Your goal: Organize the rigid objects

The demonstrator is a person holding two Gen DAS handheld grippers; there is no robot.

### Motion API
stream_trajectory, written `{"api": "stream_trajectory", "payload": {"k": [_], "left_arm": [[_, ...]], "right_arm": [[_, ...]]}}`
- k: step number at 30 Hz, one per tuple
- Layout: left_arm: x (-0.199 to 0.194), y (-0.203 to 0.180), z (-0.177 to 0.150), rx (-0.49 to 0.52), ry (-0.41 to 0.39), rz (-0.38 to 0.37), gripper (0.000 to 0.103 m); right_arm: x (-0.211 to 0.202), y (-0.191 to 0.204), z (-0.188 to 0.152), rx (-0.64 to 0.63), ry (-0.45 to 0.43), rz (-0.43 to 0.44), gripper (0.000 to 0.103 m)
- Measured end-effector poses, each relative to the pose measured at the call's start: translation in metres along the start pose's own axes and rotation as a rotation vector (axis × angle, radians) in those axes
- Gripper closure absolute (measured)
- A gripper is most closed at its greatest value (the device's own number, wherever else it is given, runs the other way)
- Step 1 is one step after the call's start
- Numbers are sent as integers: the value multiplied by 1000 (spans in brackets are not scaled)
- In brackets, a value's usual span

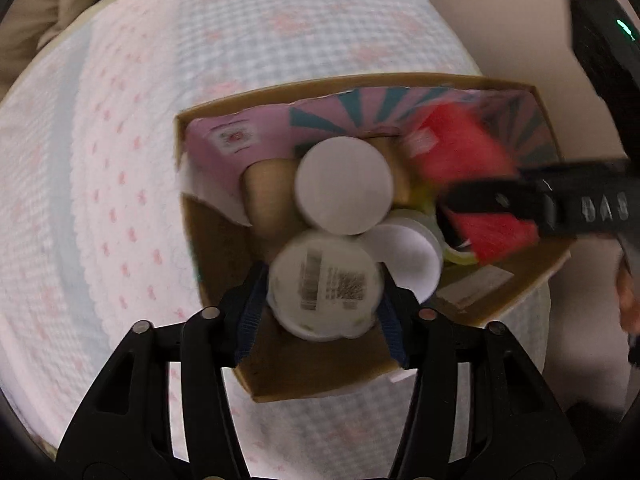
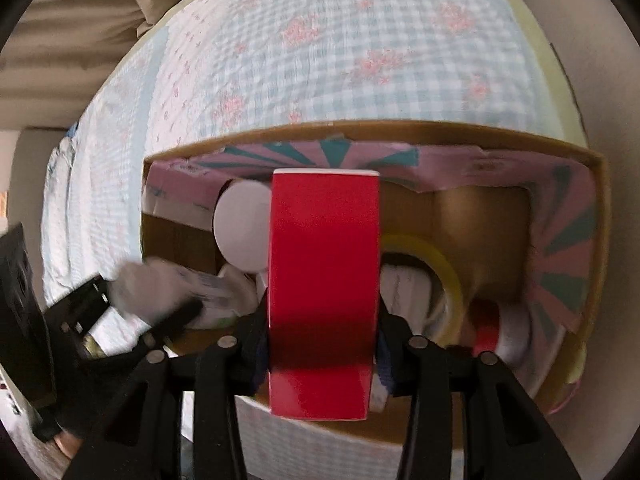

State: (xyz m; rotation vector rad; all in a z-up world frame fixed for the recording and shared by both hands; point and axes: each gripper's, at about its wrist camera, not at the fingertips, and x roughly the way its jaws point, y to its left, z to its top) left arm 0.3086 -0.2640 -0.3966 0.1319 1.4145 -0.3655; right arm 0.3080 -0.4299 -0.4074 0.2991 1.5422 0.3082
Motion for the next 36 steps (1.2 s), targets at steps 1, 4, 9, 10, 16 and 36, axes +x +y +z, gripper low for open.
{"api": "stream_trajectory", "payload": {"k": [1,4,9,10,16,36], "left_arm": [[-4,-3,-1,21,-17,4,1],[-13,-5,-6,44,-61,-2,0],[0,-5,-9,52,-14,2,0],[2,-4,-9,55,-9,3,0],[-10,-2,-14,37,-11,-12,0],[-199,34,-56,1,-317,23,0]], "right_arm": [[0,-2,3,19,-2,5,41],[-8,-14,8,106,-20,-6,0],[-22,-20,-1,131,-81,-68,0],[-23,-21,-4,139,-81,-74,0],[-28,-23,-20,169,-86,-74,0],[-149,91,-82,118,-388,-135,0]]}}
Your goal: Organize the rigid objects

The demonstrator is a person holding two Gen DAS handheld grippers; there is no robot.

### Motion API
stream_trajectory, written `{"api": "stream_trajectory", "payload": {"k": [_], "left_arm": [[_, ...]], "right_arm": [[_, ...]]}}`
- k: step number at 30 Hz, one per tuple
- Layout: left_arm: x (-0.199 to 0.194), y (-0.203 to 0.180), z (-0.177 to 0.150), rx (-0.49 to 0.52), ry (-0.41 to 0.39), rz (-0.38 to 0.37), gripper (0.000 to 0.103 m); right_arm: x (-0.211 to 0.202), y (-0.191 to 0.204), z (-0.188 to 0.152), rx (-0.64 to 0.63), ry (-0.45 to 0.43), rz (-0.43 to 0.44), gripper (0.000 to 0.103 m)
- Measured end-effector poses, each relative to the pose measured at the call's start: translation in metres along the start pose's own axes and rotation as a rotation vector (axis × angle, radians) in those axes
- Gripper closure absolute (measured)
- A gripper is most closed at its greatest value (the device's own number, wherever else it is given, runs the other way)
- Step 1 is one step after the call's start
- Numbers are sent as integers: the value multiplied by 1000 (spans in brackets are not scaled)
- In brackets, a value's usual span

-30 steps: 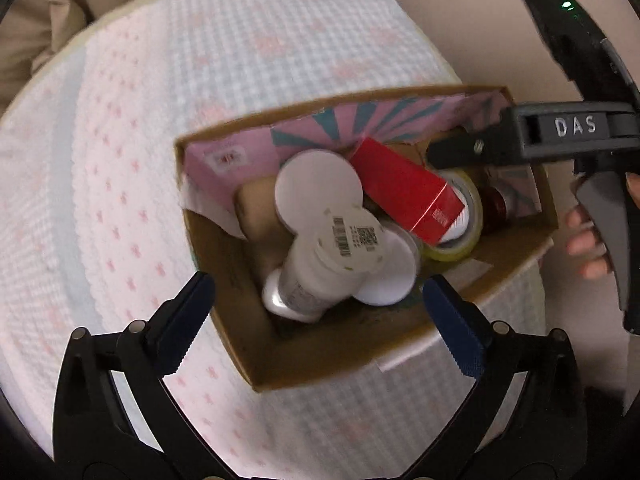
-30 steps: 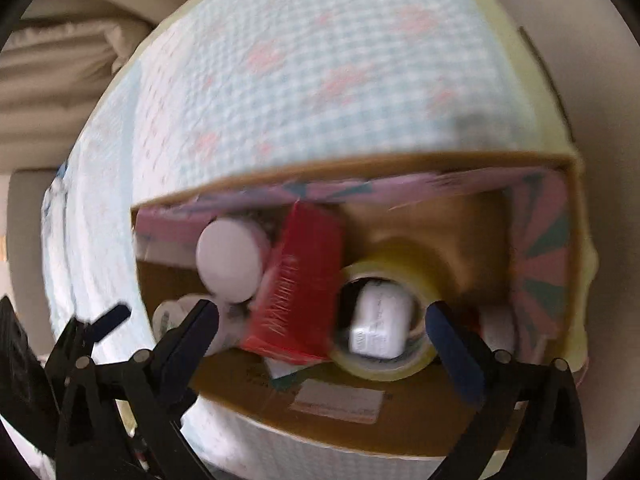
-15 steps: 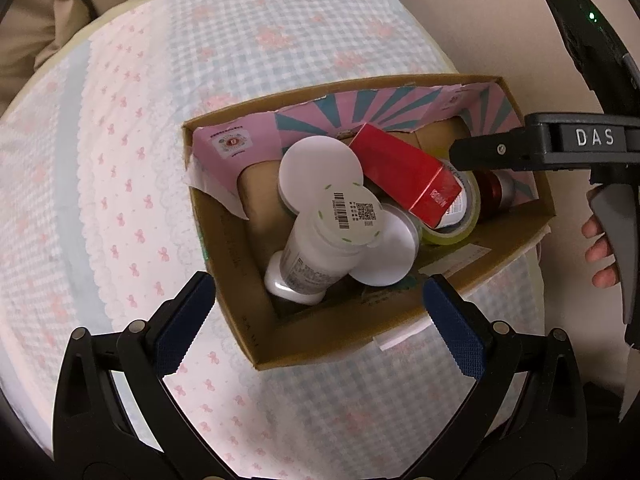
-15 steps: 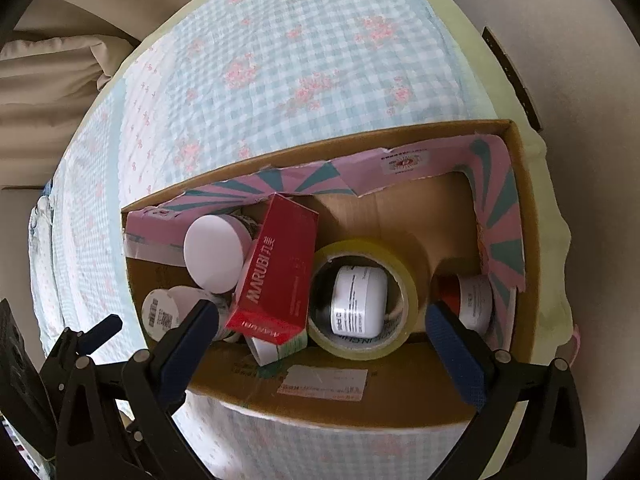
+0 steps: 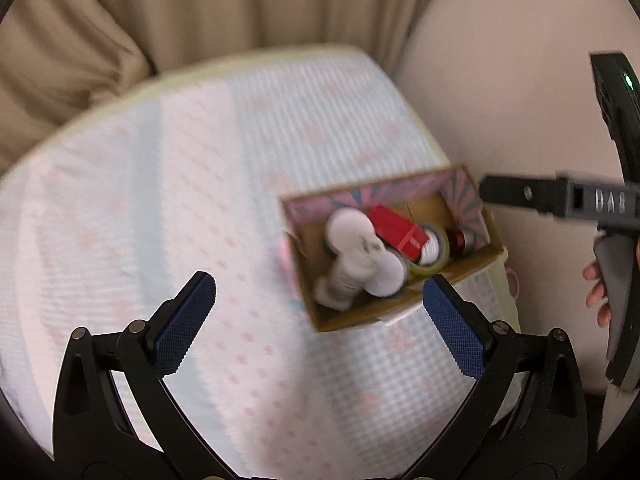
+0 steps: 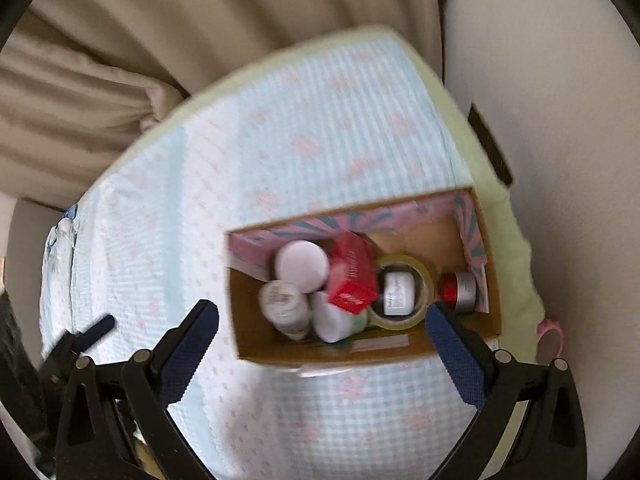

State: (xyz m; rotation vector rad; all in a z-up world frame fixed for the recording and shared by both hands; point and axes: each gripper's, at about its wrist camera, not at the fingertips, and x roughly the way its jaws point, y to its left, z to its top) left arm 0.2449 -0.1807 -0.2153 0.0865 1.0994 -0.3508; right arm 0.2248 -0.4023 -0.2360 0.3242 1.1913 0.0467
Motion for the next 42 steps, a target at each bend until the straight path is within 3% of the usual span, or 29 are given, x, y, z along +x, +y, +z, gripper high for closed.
{"api": "stream_trajectory", "payload": {"k": [5,9,13,17,27,42], "left_arm": [[-114,36,-2,-83,-192,-7,0],[-200,58,-16,-91,-379,64,0],[-260,73,-45,-90,-511,151,0],[-293,86,-72,-120,-578,215,0],[-335,88,-129,-121,-706,236,0],[-339,73,-134,-91,-740,261,0]], "right_arm": [[-85,77,-29,-149,-223,-30,0],[-154,128,-58,-206,-413,-36,0],[-206,168,-90,-254,-575,-55,0],[-229,196,-122,-320,-677,-103,0],[-253,210,-175,-322,-810,-132,0],[-258,204,-176,-278,-848,-145,0]]}}
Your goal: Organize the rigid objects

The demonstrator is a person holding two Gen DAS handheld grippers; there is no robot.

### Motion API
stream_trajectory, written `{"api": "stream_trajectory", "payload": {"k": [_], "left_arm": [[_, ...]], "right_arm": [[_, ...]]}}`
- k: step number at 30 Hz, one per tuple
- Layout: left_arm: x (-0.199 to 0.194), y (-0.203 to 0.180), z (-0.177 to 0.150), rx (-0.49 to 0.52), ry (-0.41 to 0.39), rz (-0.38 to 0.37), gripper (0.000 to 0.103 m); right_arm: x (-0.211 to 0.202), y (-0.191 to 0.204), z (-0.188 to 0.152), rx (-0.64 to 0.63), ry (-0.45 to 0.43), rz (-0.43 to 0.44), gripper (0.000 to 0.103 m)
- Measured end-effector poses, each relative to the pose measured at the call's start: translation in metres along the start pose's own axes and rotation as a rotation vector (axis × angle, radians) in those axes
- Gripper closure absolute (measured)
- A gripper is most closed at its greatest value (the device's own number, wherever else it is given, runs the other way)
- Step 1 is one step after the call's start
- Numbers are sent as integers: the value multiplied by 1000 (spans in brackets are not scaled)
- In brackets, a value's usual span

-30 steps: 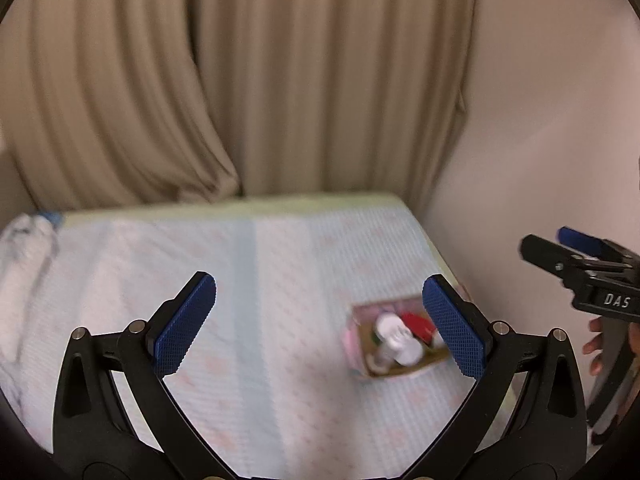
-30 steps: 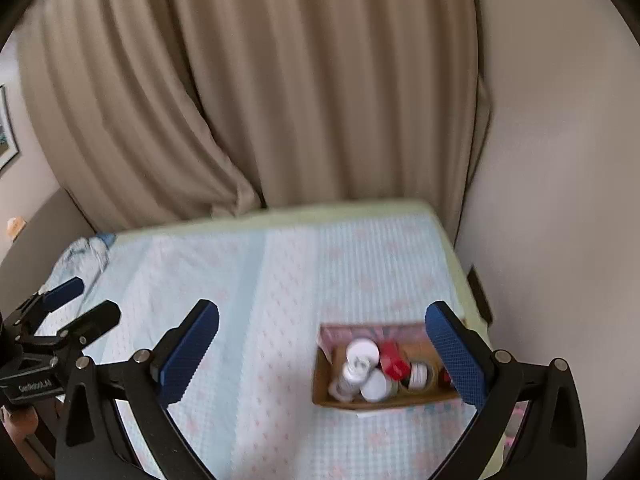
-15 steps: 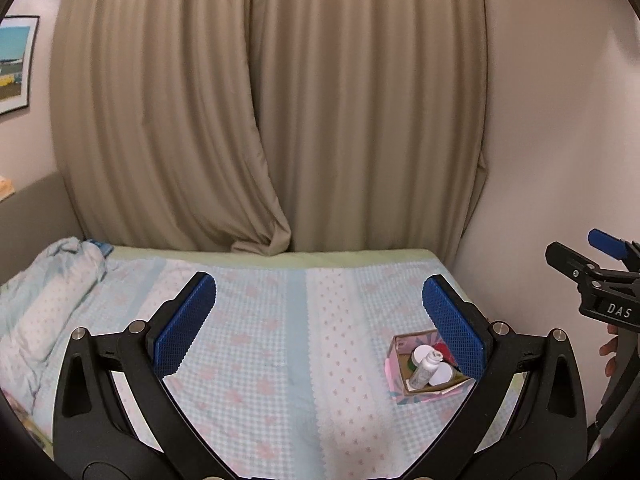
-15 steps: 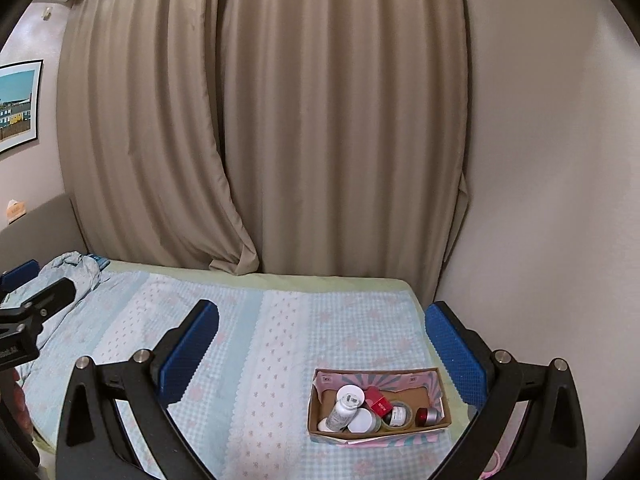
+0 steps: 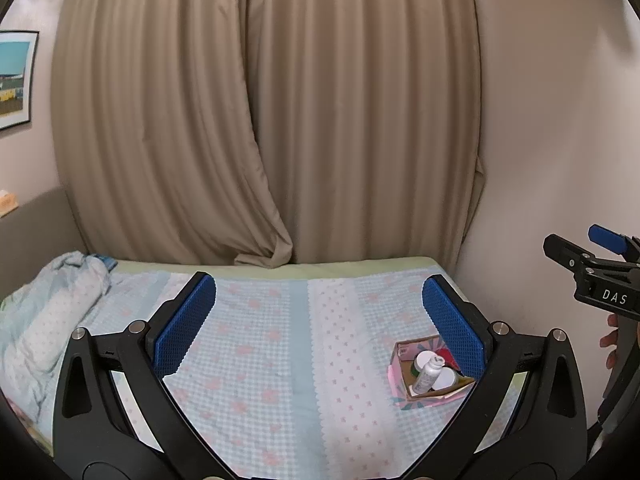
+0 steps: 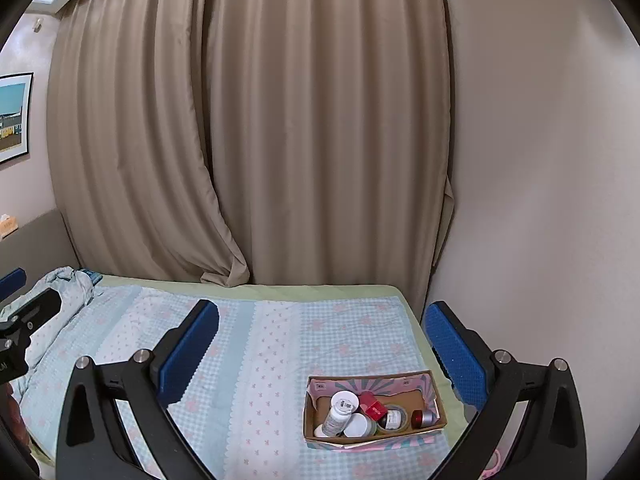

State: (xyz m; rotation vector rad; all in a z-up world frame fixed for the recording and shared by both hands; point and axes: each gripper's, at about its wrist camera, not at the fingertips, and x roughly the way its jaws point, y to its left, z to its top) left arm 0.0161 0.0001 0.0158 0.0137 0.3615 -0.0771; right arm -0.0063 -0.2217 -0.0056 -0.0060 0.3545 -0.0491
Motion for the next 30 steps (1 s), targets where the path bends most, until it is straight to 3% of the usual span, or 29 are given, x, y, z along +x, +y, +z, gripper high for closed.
{"api": "stream_trajectory", "payload": {"k": [22,30], "left_arm": [[-3,11,2,-43,1,8,0],[-6,11,2,-24,-19,44,0]], "right_arm": [[1,9,-1,-11,1,28,0],[-1,12,-2,-13,1,32,0]]}}
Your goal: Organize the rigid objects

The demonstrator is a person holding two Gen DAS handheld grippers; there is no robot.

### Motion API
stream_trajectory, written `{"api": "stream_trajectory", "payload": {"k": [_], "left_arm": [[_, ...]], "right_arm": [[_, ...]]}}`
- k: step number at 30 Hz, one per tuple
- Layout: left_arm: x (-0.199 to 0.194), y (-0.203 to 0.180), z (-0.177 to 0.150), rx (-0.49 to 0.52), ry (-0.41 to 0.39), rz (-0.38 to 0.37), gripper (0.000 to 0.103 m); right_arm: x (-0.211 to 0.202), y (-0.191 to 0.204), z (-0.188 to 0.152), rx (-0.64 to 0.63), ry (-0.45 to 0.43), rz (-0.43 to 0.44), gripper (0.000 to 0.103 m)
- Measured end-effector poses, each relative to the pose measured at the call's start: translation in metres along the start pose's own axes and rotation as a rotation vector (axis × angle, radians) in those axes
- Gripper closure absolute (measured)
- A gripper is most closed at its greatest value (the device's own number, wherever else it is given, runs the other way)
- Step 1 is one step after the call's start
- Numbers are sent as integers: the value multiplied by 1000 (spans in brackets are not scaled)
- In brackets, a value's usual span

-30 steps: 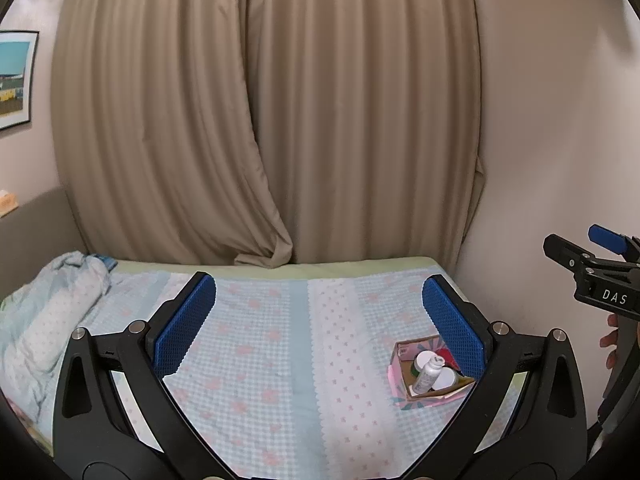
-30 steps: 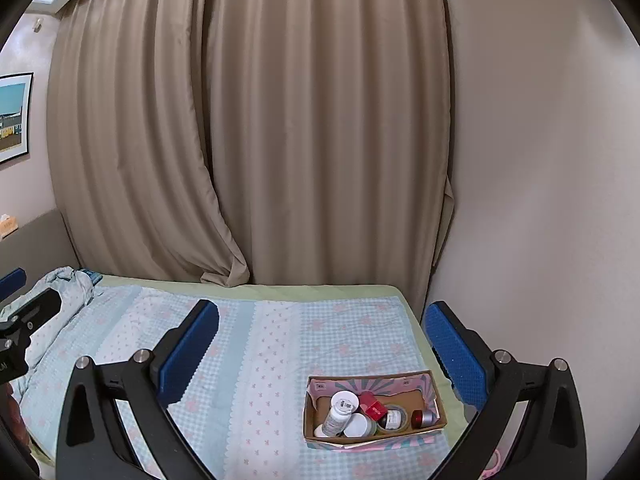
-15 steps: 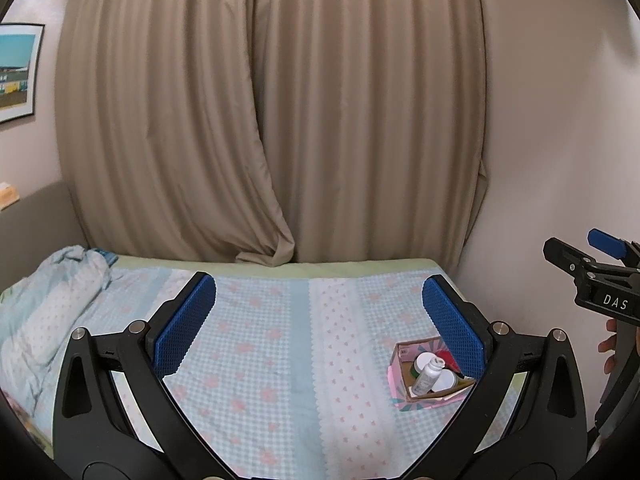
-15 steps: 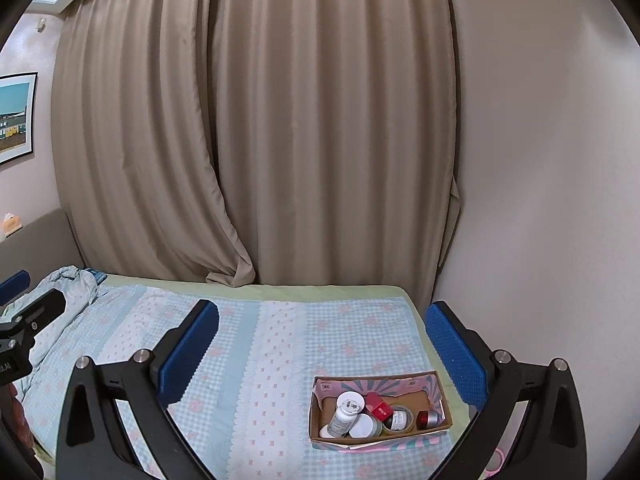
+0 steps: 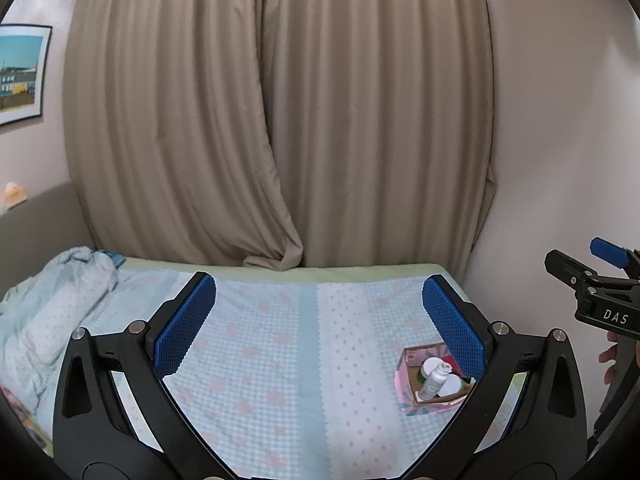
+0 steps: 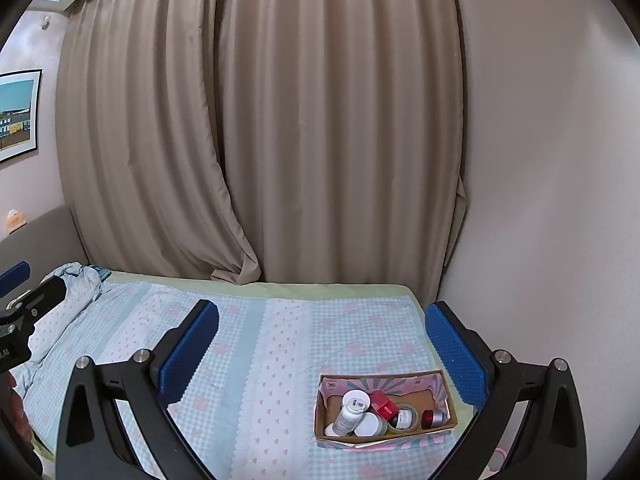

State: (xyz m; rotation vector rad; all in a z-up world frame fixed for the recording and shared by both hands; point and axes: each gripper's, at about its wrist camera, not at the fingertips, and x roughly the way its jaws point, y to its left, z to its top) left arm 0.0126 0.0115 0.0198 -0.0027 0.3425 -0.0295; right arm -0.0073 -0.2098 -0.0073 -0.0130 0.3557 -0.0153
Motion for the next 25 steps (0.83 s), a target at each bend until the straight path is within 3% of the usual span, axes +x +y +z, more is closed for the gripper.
{"api": "stream_trajectory", "payload": {"k": [15,25], "left_arm": [[2,-2,-1,32,-25,39,0],[8,11,-3,-2,-35,65,0]], "right_arm": [[0,2,1,-10,-8,-4,0],[11,10,-2,-9,26,0,0]]}}
